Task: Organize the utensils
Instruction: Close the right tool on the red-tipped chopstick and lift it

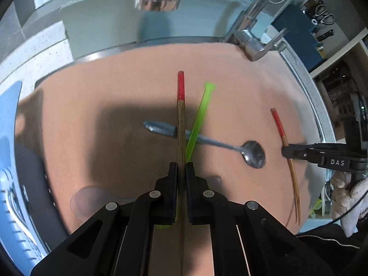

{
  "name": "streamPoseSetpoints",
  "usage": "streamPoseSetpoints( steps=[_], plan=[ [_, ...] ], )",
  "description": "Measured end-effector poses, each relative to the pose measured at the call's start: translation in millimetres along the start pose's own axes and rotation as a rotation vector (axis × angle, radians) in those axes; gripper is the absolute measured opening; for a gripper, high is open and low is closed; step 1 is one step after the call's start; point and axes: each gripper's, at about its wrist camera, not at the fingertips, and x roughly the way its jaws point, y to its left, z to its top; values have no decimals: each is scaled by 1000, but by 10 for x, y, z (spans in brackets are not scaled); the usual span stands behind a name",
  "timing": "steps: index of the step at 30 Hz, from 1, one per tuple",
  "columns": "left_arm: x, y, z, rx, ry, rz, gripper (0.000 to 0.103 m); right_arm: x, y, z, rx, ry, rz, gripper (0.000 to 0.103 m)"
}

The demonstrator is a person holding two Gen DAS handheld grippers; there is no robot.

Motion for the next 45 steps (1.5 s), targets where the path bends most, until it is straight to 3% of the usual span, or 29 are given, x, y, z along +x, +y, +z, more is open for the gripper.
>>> streamPoseSetpoints(
  steps=[5, 13, 36, 45],
  plan=[
    [-142, -130, -12, 9, -54, 7, 6, 1, 93, 26, -10, -9, 9, 6],
    [-383, -372, -76, 41, -144, 34, 6, -272, 307, 87, -101, -95, -22, 6],
    [-250, -400, -333, 20, -140, 16, 6, -167, 545, 189, -183, -53, -41, 6],
    [9, -323, -386, -14, -63, 5, 6, -61, 498, 205, -192, -41, -69, 6]
  ],
)
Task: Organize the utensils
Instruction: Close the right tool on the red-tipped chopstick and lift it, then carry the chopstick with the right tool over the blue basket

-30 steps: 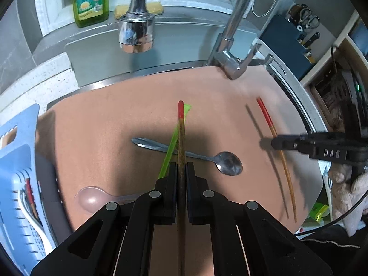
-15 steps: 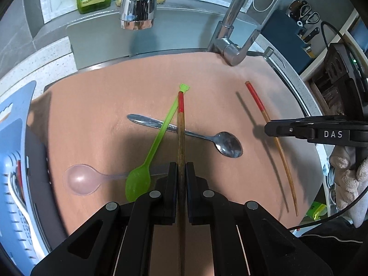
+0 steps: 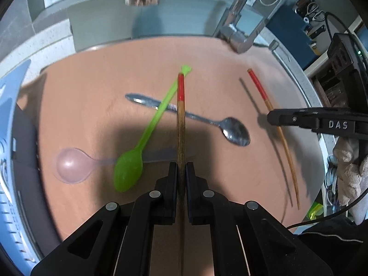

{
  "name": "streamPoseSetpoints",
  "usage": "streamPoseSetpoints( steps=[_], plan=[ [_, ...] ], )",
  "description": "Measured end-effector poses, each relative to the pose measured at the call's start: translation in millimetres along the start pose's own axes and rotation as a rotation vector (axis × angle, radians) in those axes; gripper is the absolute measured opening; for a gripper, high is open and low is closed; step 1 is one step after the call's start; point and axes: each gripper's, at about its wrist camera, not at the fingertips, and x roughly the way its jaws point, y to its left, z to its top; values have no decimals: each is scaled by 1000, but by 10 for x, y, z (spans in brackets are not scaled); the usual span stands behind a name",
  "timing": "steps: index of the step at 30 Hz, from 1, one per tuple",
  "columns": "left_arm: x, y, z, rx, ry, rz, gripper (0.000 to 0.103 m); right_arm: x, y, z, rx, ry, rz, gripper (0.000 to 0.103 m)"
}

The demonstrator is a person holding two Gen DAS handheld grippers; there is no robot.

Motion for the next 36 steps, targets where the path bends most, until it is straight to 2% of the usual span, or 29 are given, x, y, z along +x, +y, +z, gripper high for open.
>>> streamPoseSetpoints(
  steps=[8, 14, 19, 24, 27, 36],
  plan=[
    [66, -27, 66, 15, 32, 1, 6, -16, -161, -45, 42, -3, 18, 6],
    [-180, -9, 118, -48, -40, -77, 6, -157, -172, -29, 59, -38, 54, 6],
    [-316, 8, 67, -61, -70, -71, 6, -238, -93, 53, 42, -73, 55, 6],
    [-367, 78, -30, -85, -69, -65, 6, -217, 46, 125, 14, -81, 56, 6],
    [-499, 134, -55, -114, -102, -80, 6, -228, 122, 129, 0, -88, 64, 6],
    [-964, 325, -97, -165, -207, -61, 6, -257, 434, 208, -59, -108, 85, 6]
  ],
)
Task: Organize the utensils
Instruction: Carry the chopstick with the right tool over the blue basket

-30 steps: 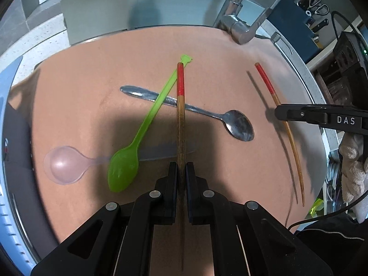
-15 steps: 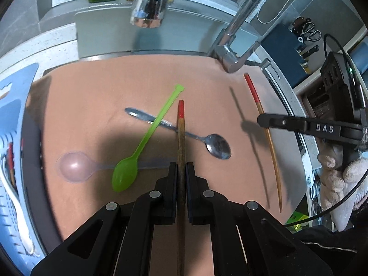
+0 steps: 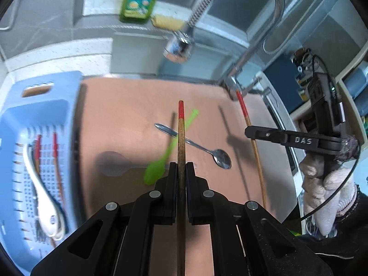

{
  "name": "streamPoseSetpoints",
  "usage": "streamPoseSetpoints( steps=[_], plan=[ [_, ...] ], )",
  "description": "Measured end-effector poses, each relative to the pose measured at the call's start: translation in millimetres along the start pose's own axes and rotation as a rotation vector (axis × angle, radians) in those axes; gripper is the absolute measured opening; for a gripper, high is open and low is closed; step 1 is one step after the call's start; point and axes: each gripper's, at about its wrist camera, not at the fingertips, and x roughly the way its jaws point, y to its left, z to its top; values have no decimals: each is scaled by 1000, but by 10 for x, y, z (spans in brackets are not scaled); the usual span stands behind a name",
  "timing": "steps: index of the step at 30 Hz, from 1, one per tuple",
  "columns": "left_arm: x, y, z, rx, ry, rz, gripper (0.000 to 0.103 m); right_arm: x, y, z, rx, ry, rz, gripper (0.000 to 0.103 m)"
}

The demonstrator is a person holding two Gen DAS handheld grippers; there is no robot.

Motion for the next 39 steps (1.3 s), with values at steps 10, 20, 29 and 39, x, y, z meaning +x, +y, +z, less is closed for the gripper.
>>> streamPoseSetpoints(
  steps=[10, 20, 29, 39],
  plan=[
    [-628, 760, -168, -168, -114, 99, 6, 137, 824, 207, -134, -43, 62, 6],
    [-849, 1509, -350, -290, -149, 222, 6, 504, 1835, 324, -173, 14, 231, 6],
    [-769, 1797, -420, -332, -130, 246, 6, 1133, 2386, 273, -92, 173, 334, 6],
    [-542, 1953, -405, -350, -86, 257, 6, 1636, 2653, 151, -87, 270, 272, 6]
  ],
)
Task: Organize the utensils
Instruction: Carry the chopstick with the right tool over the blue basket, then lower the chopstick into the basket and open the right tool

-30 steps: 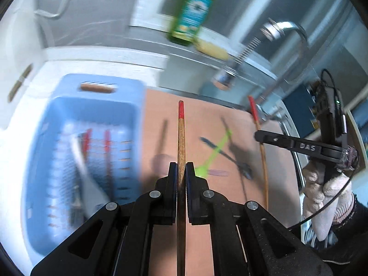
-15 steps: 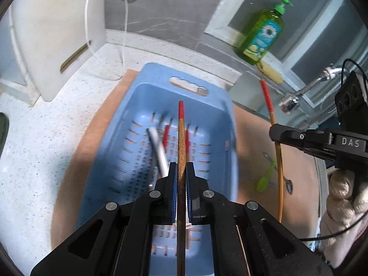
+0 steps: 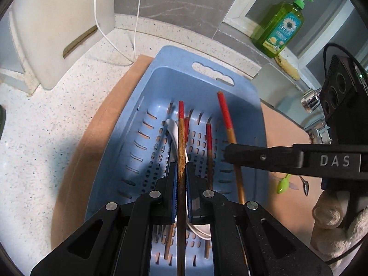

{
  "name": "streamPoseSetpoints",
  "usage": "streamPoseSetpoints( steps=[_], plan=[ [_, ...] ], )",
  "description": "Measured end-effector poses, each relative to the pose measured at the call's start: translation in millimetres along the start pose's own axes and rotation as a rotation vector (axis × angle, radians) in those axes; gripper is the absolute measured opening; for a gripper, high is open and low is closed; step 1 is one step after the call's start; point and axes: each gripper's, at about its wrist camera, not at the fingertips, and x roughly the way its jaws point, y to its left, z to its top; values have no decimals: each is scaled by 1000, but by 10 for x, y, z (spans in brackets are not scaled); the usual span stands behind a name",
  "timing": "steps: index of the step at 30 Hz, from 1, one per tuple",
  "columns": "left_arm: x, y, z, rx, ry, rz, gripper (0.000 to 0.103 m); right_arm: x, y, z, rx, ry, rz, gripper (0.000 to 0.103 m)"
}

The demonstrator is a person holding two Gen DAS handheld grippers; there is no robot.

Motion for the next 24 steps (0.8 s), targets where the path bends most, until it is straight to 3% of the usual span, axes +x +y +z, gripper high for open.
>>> streamPoseSetpoints(
  steps=[24],
  plan=[
    [356, 119, 4, -24, 93, 23, 6, 534, 74, 234, -9, 90, -161, 6]
  ],
)
